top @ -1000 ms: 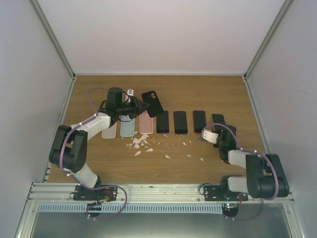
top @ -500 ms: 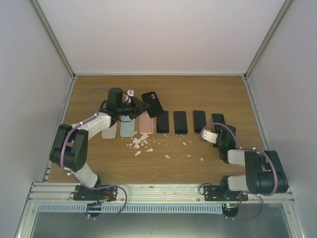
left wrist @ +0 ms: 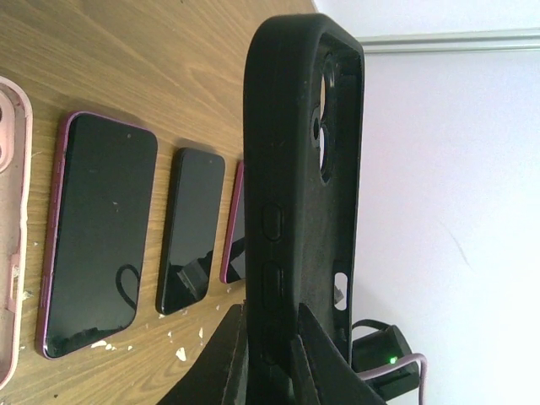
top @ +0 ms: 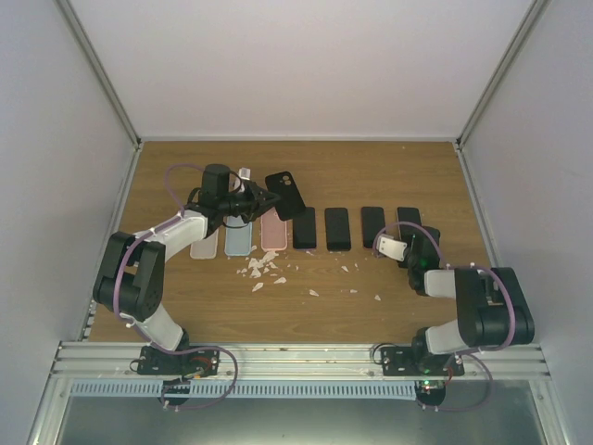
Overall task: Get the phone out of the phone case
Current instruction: Place the phone at the center of the board.
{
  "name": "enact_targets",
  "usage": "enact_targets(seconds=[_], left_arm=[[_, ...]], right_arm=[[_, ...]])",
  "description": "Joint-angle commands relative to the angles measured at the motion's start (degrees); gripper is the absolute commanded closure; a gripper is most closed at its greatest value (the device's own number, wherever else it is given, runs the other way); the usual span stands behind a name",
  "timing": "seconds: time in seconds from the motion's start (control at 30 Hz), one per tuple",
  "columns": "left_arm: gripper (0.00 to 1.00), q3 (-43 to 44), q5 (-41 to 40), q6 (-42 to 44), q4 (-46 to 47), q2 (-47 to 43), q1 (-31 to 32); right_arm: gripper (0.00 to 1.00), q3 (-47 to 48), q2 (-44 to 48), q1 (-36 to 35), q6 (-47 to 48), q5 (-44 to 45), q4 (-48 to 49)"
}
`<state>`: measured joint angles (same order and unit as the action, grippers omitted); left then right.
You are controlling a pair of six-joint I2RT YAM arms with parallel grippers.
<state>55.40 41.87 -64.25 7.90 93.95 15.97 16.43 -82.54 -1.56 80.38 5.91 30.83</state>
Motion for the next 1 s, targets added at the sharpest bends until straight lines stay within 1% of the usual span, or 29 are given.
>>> enact_targets(seconds=[0.0,0.2,0.33,0.37,0.6,0.77,0.87,0.97], left_arm=[[1.0,1.3,-0.4,0.9,2.3,0.4,-0.3],[1.0,1.3,-0.4,1.1,2.3,0.4,-0.3],[1.0,1.3,-0.4,1.0,2.4,0.6,-0.4],[1.0,1.4,-0.3,1.1,2.4,0.7,-0.4],[1.0,1.5,-0.5,2.0,2.4,0.5,-0.4],[1.0,1.8,-0.9,4.7,1.7,0.0,-0.6],[1.0,2.9,-1.1,9.5,-0.3,-0.5,-1.1],[1.0,4.0,0.9,15.2,-2.1,-0.9,-2.3]], right_arm=[[0.49,2.8,0.2,0.7,0.2,-1.6,-4.3],[0.35,4.1,4.6,0.7,0.4,-5.3,-15.7],[0.26,4.7,6.3,0.7,0.4,-5.7,-20.3],[0.23,5.2,6.5,2.3,0.1,-5.7,-21.4],[0.11,10.3,7.1,3.1,-4.1,-8.6,-31.7],[0.01,15.1,8.5,3.1,-8.5,-11.6,-39.4],[0.0,19.5,8.5,3.1,-12.5,-13.9,-43.9],[0.0,24.1,7.2,3.1,-16.8,-15.2,-47.6]])
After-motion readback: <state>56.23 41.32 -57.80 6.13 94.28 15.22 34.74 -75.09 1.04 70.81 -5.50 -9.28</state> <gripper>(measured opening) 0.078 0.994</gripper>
